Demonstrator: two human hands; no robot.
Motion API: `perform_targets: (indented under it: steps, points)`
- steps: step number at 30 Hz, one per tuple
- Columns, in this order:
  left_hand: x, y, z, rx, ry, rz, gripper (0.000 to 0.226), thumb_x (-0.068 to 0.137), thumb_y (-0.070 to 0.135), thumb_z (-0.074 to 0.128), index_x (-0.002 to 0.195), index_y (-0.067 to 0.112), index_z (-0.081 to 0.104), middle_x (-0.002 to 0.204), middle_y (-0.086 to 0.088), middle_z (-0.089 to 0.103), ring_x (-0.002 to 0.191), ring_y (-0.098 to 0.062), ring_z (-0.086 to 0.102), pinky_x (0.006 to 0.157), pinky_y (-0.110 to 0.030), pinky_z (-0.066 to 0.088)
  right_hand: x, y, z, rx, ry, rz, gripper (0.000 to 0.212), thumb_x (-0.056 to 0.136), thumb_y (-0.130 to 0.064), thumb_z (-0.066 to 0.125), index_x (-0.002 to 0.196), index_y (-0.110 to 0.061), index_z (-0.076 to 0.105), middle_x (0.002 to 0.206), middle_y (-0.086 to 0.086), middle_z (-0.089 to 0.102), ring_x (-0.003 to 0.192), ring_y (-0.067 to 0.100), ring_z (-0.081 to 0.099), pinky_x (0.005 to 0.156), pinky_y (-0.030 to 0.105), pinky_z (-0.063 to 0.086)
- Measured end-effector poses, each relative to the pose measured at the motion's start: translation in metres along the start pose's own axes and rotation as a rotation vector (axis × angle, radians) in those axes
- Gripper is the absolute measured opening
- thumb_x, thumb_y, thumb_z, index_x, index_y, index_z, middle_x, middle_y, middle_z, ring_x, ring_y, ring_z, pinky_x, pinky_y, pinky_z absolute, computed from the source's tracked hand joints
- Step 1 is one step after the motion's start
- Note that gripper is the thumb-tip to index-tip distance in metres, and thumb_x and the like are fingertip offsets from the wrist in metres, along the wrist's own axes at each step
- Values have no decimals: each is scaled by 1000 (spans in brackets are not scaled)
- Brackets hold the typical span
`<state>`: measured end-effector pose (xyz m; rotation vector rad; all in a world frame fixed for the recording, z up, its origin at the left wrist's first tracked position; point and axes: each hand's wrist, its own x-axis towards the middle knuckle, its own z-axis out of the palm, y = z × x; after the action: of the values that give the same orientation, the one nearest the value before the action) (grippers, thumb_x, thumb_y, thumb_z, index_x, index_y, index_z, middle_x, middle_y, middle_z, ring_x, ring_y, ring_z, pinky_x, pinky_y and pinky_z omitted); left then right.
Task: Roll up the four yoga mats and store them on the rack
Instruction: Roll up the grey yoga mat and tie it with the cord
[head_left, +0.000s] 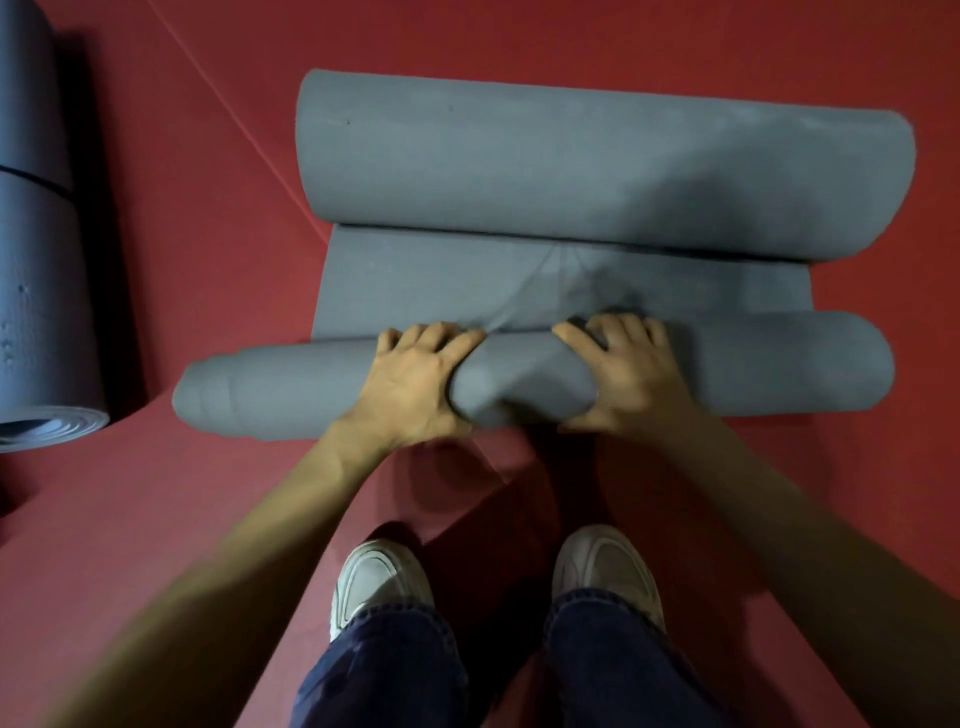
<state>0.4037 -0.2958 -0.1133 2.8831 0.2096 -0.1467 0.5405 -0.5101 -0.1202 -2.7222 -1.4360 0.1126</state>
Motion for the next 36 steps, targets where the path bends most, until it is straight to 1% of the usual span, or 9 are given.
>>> perform_targets:
  steps: [2,7,12,15,18,23,29,33,36]
  points:
    - [-21,7,7,10,10,15,104,41,74,50,131,23,54,115,-5,62,101,-29,59,84,-45,43,-23,-9,3,25,42,-9,96,50,-76,55,124,-14,61,103,19,60,89,36,56,78,41,32]
    - [-65,19,21,14,11,41,100,43,74,48,130,25,51,113,-2,63,99,-26,58,85,-44,46,-66,-33,8,36,-63,25,104,36,-68,65,128,-22,53,110,16,58,97,34,51,86,43,27]
    - [-82,23,29,-7,66,52,98,40,69,53,128,27,45,109,-2,61,98,-23,51,82,-45,47,-90,-45,9,93,-61,38,96,52,-62,65,136,-22,41,125,17,53,116,38,48,100,50,24]
    - [-71,21,17,-56,-83,4,104,36,69,56,133,33,43,118,3,58,107,-22,55,89,-41,43,-105,-50,10,86,-1,92,95,60,-57,71,142,-22,37,140,17,42,134,35,33,110,55,12]
    - [-48,10,-1,-210,-312,-51,109,33,73,60,136,42,40,131,11,51,119,-15,48,100,-33,37,-115,-48,8,70,-6,170,118,44,-47,88,145,-24,31,148,12,33,139,33,24,112,54,2]
    - [-28,-5,-12,-347,-398,-55,109,39,77,64,139,40,41,139,14,48,129,-8,42,109,-30,34,-82,-36,7,64,-51,196,127,27,-43,91,139,-26,34,139,10,40,130,32,30,107,53,9]
    - [-54,12,13,-359,175,65,53,80,44,59,125,16,61,128,-6,58,118,-25,54,105,-46,37,-27,-6,-12,69,-316,121,118,46,-58,80,147,-31,26,145,0,34,132,29,28,105,46,12]
    - [-60,32,34,-124,242,2,78,76,66,54,139,20,46,140,-10,49,133,-26,39,111,-49,20,-15,0,-19,85,-417,101,121,52,-65,75,150,-31,12,148,-2,26,134,28,23,108,46,13]
    - [-53,27,34,-57,206,-11,97,62,77,55,141,23,38,141,-10,48,133,-25,36,110,-49,19,-16,-1,-22,81,-419,93,127,42,-87,51,150,-33,13,151,-4,23,136,25,21,110,48,12]
